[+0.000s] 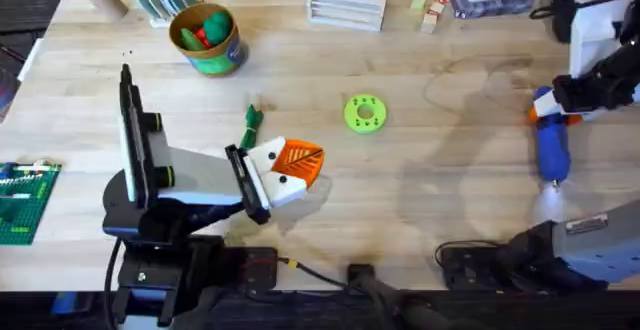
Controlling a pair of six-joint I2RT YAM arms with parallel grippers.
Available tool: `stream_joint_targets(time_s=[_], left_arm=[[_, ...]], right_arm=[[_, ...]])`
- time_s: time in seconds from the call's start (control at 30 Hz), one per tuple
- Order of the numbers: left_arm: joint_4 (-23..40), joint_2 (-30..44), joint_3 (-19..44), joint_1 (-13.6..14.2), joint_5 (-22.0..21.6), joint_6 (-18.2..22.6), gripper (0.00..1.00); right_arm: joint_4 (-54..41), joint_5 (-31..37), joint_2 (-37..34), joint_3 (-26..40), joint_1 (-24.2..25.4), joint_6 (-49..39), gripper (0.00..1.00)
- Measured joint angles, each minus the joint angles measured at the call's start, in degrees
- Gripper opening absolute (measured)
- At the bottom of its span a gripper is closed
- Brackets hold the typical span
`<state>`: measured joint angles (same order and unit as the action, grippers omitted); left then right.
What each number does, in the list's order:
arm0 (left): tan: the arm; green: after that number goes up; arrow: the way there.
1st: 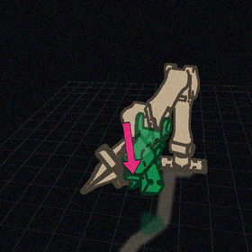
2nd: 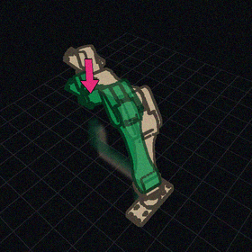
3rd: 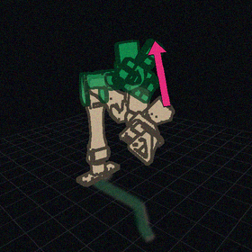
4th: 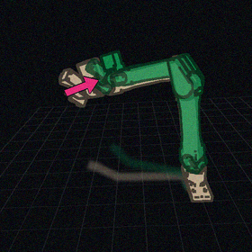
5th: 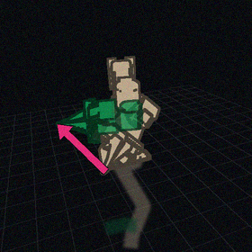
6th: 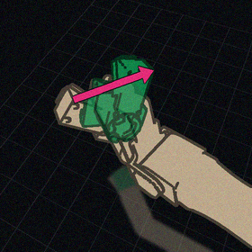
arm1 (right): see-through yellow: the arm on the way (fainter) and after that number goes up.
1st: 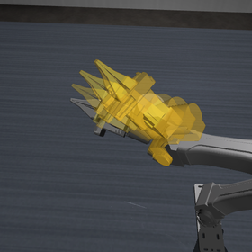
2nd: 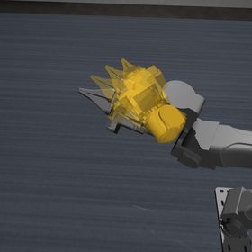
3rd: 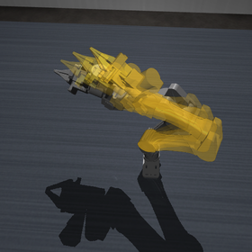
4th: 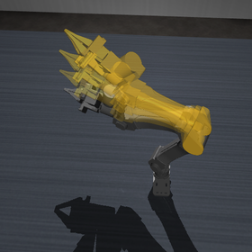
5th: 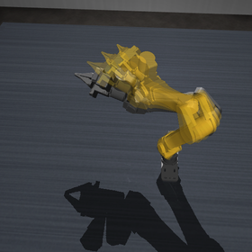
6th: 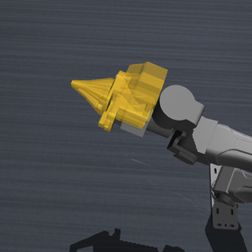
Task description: Pick up the gripper from the table and insert it into the empty holder that is missing its gripper. Then pick up a screw, insert it into the mounting hole, and use the screwdriver to tighten it. Finally, clean up the table by picking up the vegetable and placing it into the bucket.
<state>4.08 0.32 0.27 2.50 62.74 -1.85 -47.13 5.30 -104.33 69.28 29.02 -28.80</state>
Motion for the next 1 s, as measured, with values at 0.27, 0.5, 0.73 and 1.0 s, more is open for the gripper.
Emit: stream_joint_targets(time_s=[0.27,0.5,0.73,1.0], left_arm=[[0.0,0.0,0.0,0.0,-0.6,0.0,0.013],[0.0,0.0,0.0,0.0,-0.9,0.0,0.013],[0.0,0.0,0.0,0.0,-0.9,0.0,0.013],[0.0,0.0,0.0,0.0,-0.9,0.0,0.013]], right_arm=[[0.0,0.7,0.0,0.0,-0.1,0.0,0.026],[-0.9,0.9,0.0,0.0,-0.1,0.0,0.026],[-1.0,0.8,1.1,0.0,-0.5,0.0,0.026],[6.2,-1.0,12.8,0.0,-2.4,3.4,0.026]])
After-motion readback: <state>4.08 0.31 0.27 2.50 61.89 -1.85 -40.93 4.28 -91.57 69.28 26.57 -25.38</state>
